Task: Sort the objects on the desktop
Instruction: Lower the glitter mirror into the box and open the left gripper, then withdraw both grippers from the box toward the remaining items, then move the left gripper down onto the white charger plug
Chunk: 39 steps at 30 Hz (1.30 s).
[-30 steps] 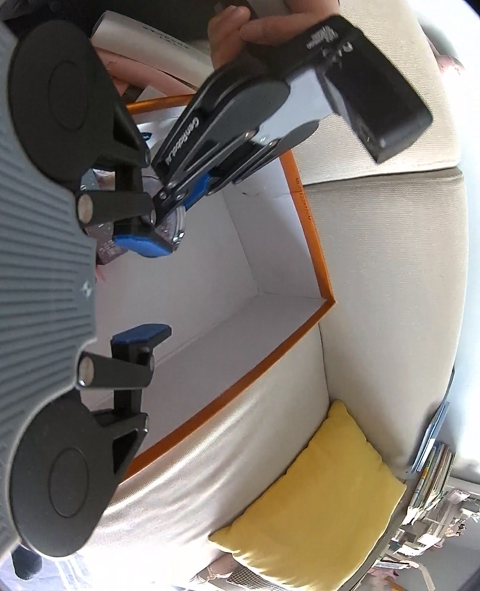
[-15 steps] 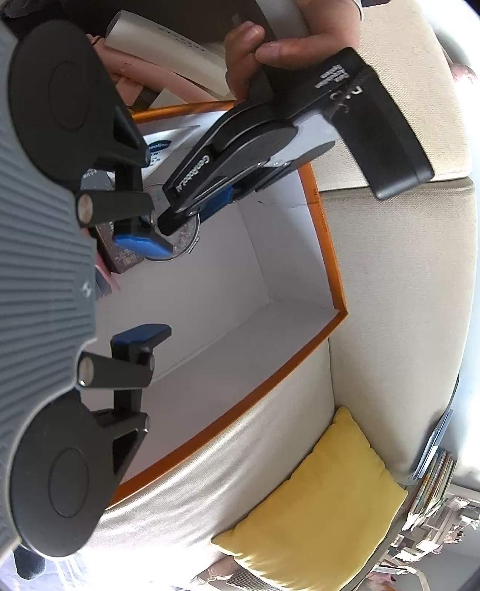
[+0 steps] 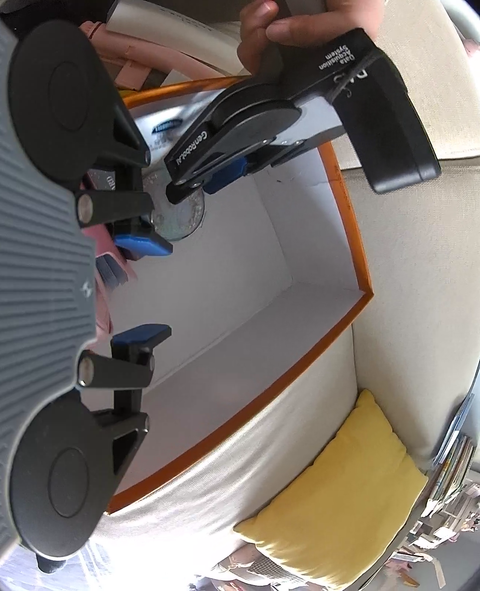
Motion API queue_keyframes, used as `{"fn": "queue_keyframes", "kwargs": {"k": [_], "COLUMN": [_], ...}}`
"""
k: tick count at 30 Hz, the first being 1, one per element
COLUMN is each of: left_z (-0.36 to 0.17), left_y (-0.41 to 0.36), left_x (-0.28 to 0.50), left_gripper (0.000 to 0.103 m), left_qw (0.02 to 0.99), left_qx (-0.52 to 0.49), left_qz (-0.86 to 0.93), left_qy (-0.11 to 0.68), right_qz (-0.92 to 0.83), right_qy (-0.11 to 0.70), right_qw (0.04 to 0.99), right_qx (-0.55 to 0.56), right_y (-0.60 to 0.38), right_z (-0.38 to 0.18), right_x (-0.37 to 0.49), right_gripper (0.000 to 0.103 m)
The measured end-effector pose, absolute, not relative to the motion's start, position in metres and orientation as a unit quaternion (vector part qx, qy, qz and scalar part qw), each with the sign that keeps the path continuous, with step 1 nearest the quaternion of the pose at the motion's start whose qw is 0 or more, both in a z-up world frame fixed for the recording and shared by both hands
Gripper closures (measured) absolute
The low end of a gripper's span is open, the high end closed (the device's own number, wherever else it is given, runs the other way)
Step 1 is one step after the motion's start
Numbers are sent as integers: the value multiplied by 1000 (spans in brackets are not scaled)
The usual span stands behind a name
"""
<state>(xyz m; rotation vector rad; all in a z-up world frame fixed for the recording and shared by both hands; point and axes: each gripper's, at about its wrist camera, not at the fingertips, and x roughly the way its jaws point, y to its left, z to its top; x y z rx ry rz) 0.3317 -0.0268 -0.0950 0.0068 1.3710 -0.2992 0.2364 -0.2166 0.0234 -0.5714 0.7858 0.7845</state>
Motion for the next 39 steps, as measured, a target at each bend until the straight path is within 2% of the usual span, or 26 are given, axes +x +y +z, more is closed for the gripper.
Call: {"fn": "queue_keyframes", "kwargs": {"k": [10, 20, 24, 31, 39], "left_z": [-77, -2, 9, 12, -38], "left_y": [-32, -34, -18, 14, 35], "left_x": [317, 243, 211, 178, 169], "left_gripper": [66, 66, 65, 66, 65], "left_qw": [791, 870, 885, 886, 863], "left_qx": [-2, 20, 16, -5, -90], "left_qz": [-148, -179, -180, -139, -67], "left_qy": [593, 458, 429, 443, 493], "right_qz": [366, 350, 350, 358, 299], "right_qy": [366, 341, 321, 334, 375], "right_qw": [813, 838, 855, 860, 874], "right_qx": [-267, -240, -206, -142, -81], "right_y": [-214, -212, -216, -219, -204], "right_z": [27, 49, 56, 40, -9], "right_x": [228, 189, 161, 107, 89], "right_gripper": [60, 61, 61, 61, 61]}}
